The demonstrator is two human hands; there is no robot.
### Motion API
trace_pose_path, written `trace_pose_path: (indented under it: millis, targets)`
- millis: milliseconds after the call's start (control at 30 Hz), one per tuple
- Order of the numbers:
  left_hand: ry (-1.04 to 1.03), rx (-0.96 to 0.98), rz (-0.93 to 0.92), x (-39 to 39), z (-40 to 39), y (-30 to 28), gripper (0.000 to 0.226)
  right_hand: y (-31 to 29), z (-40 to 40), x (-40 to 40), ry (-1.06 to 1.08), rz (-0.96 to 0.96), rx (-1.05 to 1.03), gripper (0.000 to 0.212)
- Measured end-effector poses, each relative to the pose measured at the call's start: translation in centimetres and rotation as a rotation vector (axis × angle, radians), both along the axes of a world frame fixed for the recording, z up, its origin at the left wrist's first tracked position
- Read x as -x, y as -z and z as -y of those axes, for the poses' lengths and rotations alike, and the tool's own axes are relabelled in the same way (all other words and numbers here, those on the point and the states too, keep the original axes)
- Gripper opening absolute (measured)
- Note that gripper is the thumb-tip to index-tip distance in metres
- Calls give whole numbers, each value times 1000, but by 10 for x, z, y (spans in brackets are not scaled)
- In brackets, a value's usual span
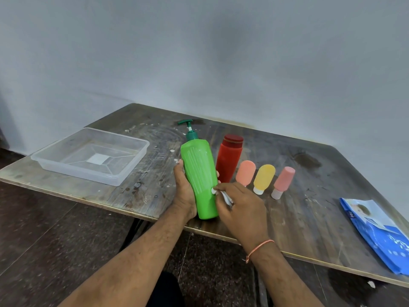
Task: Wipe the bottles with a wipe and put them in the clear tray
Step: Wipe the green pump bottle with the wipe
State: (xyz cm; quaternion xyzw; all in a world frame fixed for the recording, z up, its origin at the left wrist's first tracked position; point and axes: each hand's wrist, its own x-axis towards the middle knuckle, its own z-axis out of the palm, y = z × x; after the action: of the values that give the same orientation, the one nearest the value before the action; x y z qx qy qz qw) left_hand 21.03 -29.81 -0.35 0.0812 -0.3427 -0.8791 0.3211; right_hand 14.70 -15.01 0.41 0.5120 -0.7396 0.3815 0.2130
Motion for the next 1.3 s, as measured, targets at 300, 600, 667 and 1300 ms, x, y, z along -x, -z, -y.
trace_pose_path:
  millis: [300, 600, 667, 1300]
  targets:
    - [-14, 7, 5, 1, 1, 3, 90, 1, -4, 6, -1, 54, 24, 17]
    - [-39, 33, 27, 5, 4, 9, 91, 6, -9, 12, -11, 120, 40, 18]
    - [-43, 27, 29, 5, 5, 9, 91, 7, -5, 10, -34, 145, 56, 18]
    - [-50, 26, 44, 6, 5, 11, 93, 0, -5, 11, -22, 140, 42, 15]
